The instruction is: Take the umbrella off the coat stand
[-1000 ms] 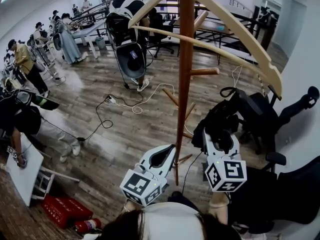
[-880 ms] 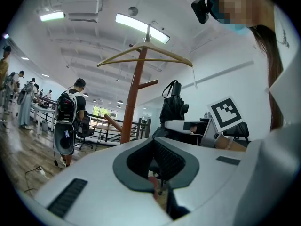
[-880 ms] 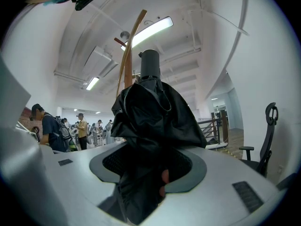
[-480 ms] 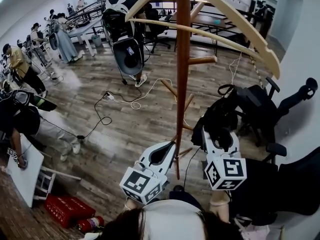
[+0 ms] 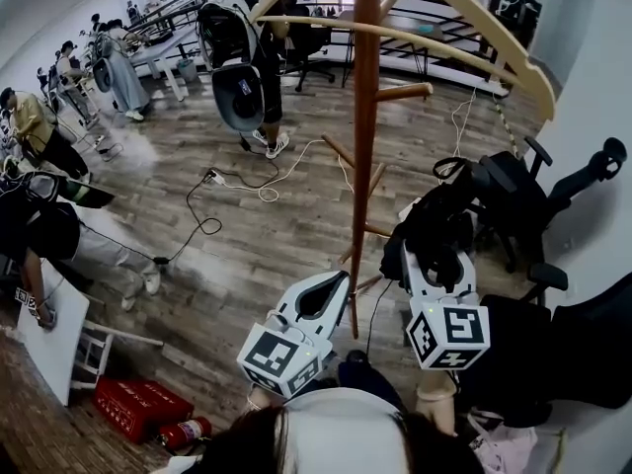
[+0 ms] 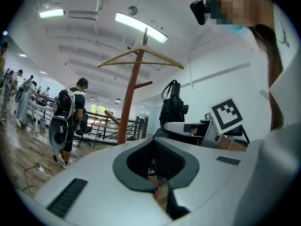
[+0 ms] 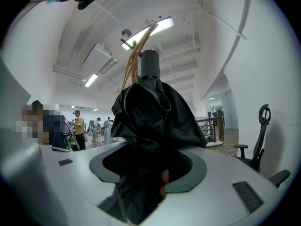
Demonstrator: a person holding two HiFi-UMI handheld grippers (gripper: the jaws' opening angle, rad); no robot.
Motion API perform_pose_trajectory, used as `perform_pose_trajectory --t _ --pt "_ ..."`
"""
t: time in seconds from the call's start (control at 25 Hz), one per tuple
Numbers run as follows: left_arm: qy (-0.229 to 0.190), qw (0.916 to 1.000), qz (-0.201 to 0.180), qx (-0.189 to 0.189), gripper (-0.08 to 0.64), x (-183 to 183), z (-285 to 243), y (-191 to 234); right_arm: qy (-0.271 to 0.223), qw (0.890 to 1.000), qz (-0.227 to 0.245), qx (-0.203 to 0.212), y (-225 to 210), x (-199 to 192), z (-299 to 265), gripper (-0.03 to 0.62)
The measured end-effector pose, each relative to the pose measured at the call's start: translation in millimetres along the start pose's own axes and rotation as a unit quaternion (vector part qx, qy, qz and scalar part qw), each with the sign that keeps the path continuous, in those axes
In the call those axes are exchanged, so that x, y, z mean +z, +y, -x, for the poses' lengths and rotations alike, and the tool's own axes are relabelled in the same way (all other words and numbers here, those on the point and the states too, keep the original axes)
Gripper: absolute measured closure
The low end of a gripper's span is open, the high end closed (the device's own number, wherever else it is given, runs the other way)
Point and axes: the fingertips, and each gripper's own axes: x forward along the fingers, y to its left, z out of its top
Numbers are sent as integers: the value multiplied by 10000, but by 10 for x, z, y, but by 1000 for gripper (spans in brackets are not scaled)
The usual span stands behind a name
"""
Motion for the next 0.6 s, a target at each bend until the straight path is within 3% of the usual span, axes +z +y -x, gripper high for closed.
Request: perform_pose_trajectory --t 0.6 --pt "-8 9999 100 -35 551 -55 362 -66 59 9999 8 -89 270 -93 278 349"
